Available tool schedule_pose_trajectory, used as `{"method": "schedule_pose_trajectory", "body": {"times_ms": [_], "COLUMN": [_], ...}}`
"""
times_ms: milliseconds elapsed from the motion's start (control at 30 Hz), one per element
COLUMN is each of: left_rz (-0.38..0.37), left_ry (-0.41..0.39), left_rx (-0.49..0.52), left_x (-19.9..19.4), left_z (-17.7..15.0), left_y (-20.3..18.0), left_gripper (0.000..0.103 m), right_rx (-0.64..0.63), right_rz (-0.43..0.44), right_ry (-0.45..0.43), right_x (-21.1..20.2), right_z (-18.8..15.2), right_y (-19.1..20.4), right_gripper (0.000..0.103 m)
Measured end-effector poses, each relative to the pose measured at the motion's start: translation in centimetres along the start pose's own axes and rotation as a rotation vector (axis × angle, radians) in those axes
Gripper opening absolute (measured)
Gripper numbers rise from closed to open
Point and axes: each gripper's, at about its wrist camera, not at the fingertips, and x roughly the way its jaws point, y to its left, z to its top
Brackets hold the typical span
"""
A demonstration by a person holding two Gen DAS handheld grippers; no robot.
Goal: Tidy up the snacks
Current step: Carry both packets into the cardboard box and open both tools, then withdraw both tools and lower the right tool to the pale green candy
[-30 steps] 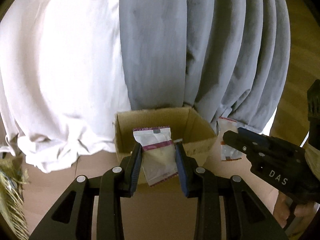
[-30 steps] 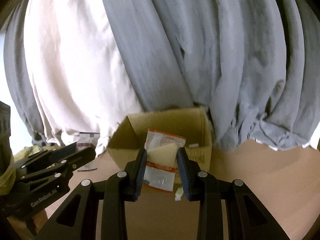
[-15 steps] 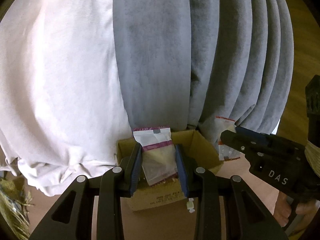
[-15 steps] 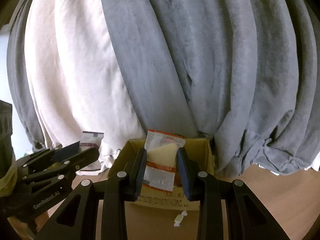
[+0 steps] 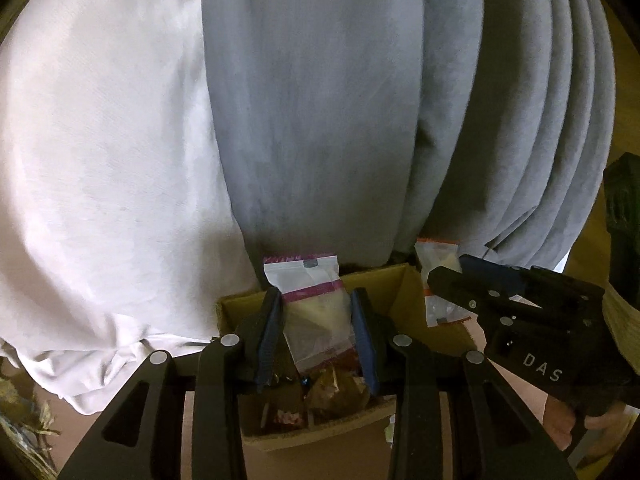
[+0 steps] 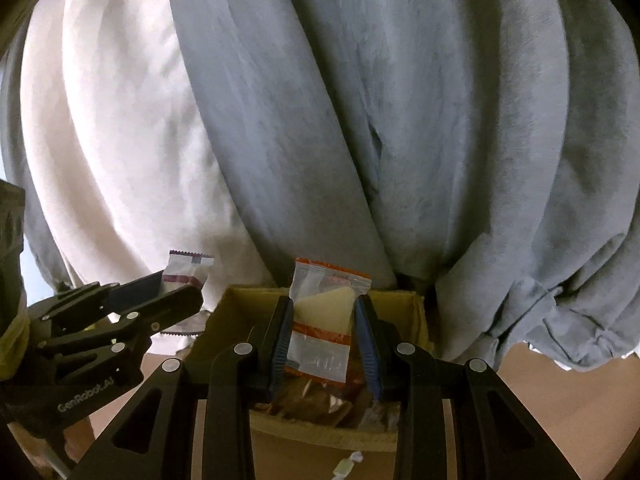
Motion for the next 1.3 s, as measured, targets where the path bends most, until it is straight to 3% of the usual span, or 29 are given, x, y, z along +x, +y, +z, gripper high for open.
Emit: {"method": "schedule_pose_trajectory", "body": {"times_ms": [100, 200, 300, 533, 833, 1067, 1300], "left_rz": [0.014, 0.037, 0.069, 0.105, 0.144, 0.142, 0.209], "left_ry": [0.018, 0.023, 0.006, -0.032, -0.026, 0.034, 0.089], "left_rx": [-0.002, -0.007, 0.000, -0.028, -0.037, -0.051, -0.041], "left_x": [0.9, 0.9, -0.1, -3.0, -5.1, -5.2, -4.2], "left_z": [0.0, -0.3, -1.3, -3.6, -6.8, -9.9, -13.2], "left_y": [0.2, 0.3, 0.0, -0.3, -0.5, -0.7, -0.6], "left_gripper": [0.051, 0.053, 0.062, 0.066, 0.073, 0.074, 0.074], "right_rx": [-0.003, 0.009, 0.020, 0.029, 0.047, 0.073, 0.077], "right_rz": [-0.003, -0.029, -0.058, -0.072, -0.076, -0.073, -0.093], "right_ry": [0.033, 0.044, 0.041, -0.004, 0.004, 0.061, 0.145], "right_x": [1.4, 2.1, 2.1, -0.7, -2.8, -3.4, -2.0], "right_z": [0.2, 0.0, -0.6, -2.9, -6.2, -9.7, -13.2], "right_y": [-0.5, -1.0, -1.3, -0.7, 0.3, 0.5, 0.2], "right_gripper": [0.035, 0.049, 0.049, 0.049, 0.049, 0.049, 0.049]}}
